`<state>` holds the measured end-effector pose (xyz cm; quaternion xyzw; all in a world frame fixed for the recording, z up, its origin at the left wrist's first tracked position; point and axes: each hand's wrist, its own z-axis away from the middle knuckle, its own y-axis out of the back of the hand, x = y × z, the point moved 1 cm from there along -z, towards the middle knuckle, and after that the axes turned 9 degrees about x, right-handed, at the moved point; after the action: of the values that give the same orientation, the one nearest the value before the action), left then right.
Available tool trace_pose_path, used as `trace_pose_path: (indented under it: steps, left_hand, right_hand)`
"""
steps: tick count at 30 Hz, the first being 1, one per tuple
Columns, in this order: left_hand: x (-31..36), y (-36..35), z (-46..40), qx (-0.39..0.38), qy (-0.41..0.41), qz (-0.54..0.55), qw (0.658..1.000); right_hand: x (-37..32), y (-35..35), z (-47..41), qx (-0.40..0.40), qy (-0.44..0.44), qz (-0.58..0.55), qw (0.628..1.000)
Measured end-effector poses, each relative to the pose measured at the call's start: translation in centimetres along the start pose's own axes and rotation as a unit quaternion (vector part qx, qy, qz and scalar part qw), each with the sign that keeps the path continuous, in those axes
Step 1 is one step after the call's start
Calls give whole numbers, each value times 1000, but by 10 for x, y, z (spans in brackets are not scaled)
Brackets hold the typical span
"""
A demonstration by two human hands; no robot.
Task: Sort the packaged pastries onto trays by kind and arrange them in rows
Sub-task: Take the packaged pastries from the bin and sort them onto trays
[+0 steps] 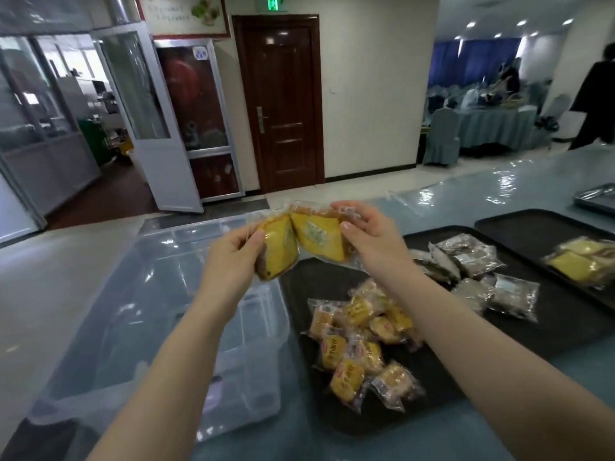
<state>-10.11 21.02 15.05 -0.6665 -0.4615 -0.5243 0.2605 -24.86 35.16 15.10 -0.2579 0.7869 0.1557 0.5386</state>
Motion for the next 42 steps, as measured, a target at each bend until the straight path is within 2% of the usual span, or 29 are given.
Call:
trace_pose_path:
  steps: [7, 11, 16, 23, 31, 42]
  left_hand:
    - [13, -176, 17, -67, -9, -6, 998]
    - [10, -256, 29, -66, -8, -19, 998]
    - [1, -311, 29, -86, 32, -33, 995]
    - [-16, -379, 10, -134, 118, 10, 984]
    - [-21, -498, -3, -170, 151, 39, 973]
    - [-72, -742, 21, -127, 216, -43, 967]
  right_hand:
    - [29, 163, -42, 28, 3, 35, 999]
    - [49, 239, -67, 19, -23, 60, 998]
    - [70, 292, -93, 10, -52, 79, 995]
    - [106, 356, -112, 118, -82, 58, 988]
    - [143, 474, -150, 172, -90, 95, 976]
    - [253, 717, -238, 213, -140, 140, 957]
